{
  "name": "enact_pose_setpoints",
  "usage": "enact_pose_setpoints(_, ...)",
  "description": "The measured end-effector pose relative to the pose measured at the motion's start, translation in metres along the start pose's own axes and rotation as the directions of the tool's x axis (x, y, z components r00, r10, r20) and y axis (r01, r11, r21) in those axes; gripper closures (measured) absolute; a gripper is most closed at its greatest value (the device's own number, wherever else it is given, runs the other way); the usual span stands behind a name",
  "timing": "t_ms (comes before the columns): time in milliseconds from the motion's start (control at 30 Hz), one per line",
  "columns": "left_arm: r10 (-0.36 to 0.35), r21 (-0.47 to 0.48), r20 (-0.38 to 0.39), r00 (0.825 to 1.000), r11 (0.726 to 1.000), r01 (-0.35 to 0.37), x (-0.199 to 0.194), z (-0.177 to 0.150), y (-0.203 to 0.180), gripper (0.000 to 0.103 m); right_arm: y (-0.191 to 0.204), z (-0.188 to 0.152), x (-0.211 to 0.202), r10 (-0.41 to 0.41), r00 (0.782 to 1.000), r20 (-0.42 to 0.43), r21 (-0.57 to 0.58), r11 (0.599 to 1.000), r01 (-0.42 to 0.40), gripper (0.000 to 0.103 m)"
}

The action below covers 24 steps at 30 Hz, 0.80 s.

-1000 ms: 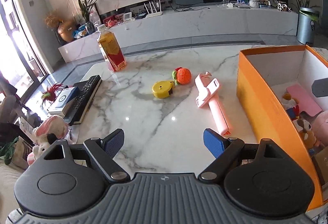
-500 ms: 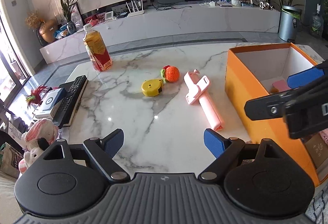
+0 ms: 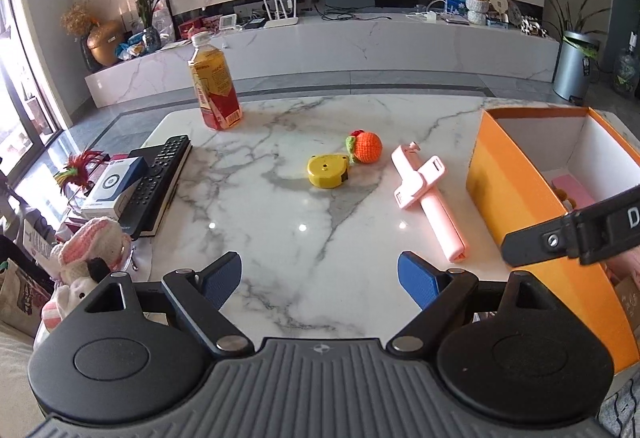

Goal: Organize objects
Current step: 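Move the right tool to the picture card and grasp it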

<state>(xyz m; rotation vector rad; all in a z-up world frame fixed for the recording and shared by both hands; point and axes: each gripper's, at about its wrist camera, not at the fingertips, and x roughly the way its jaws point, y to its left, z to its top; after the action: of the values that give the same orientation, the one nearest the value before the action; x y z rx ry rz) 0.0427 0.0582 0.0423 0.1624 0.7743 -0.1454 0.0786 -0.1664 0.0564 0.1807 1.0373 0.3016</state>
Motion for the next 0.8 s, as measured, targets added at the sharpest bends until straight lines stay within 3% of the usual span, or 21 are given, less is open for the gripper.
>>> enact_pose_setpoints(67, 0.009, -0.043, -0.001, 1.000, 0.999, -0.009, -0.003, 0.000, 0.013, 0.002, -0.006, 0.006, -0.005, 0.005, 1.000, 0.026, 0.058, 0.998, -0.006, 0.006)
enact_pose_setpoints(133, 0.021, -0.084, -0.005, 1.000, 0.996, -0.022, -0.004, 0.001, 0.025, 0.002, -0.003, 0.010, -0.015, -0.028, 0.996, 0.087, 0.025, 0.999, 0.025, 0.024)
enact_pose_setpoints(167, 0.027, -0.102, -0.008, 1.000, 0.994, -0.028, -0.004, 0.001, 0.029, 0.002, 0.002, 0.012, -0.023, -0.073, 0.988, 0.132, 0.006, 0.997, 0.073, 0.028)
enact_pose_setpoints(200, 0.031, -0.120, -0.009, 0.999, 0.992, -0.031, -0.004, 0.001, 0.033, 0.002, 0.006, 0.012, -0.032, -0.109, 0.973, 0.203, 0.003, 0.994, 0.111, 0.031)
enact_pose_setpoints(233, 0.031, -0.133, -0.010, 0.999, 0.991, -0.032, -0.004, 0.001, 0.036, 0.002, 0.008, 0.011, -0.041, -0.106, 0.949, 0.298, 0.011, 0.994, 0.108, 0.039)
enact_pose_setpoints(267, 0.030, -0.145, -0.013, 0.999, 0.989, -0.032, -0.004, 0.001, 0.039, 0.002, 0.010, 0.010, -0.043, -0.063, 0.941, 0.334, -0.009, 0.998, 0.070, 0.045)
enact_pose_setpoints(333, 0.027, -0.149, -0.021, 0.999, 0.988, -0.030, -0.001, 0.001, 0.039, 0.002, 0.019, 0.018, -0.019, -0.013, 0.980, 0.198, -0.070, 0.997, 0.027, 0.060)
enact_pose_setpoints(367, 0.026, -0.142, -0.023, 0.999, 0.989, -0.029, -0.001, 0.001, 0.038, 0.002, 0.022, 0.019, -0.003, -0.026, 0.990, 0.139, -0.084, 0.996, 0.037, 0.070)
enact_pose_setpoints(400, 0.025, -0.132, -0.026, 0.999, 0.991, -0.029, 0.000, 0.000, 0.036, 0.002, 0.025, 0.019, 0.012, -0.064, 0.993, 0.101, -0.101, 0.992, 0.075, 0.095)
enact_pose_setpoints(433, 0.025, -0.122, -0.026, 0.999, 0.992, -0.028, 0.000, -0.001, 0.034, 0.002, 0.026, 0.018, 0.024, -0.127, 0.988, 0.092, -0.109, 0.985, 0.137, 0.103)
enact_pose_setpoints(467, 0.024, -0.115, -0.024, 0.999, 0.993, -0.027, -0.001, -0.001, 0.033, 0.002, 0.027, 0.016, 0.038, -0.214, 0.973, 0.091, -0.129, 0.966, 0.224, 0.103)
enact_pose_setpoints(533, 0.018, -0.108, -0.018, 1.000, 0.994, -0.020, -0.001, -0.001, 0.032, 0.002, 0.024, 0.015, 0.057, -0.306, 0.948, 0.081, -0.184, 0.931, 0.316, 0.103)
enact_pose_setpoints(633, 0.016, -0.112, -0.021, 1.000, 0.993, -0.018, 0.001, -0.001, 0.032, 0.002, 0.017, 0.021, 0.057, -0.321, 0.943, 0.089, -0.191, 0.924, 0.333, 0.103)
enact_pose_setpoints(700, 0.022, -0.111, -0.028, 0.999, 0.993, -0.026, 0.004, -0.001, 0.031, 0.002, 0.009, 0.025, 0.055, -0.300, 0.952, 0.063, -0.162, 0.938, 0.307, 0.103)
enact_pose_setpoints(800, 0.019, -0.098, -0.032, 0.999, 0.995, -0.022, 0.005, -0.002, 0.029, 0.002, 0.010, 0.023, 0.059, -0.375, 0.925, 0.066, -0.215, 0.899, 0.381, 0.103)
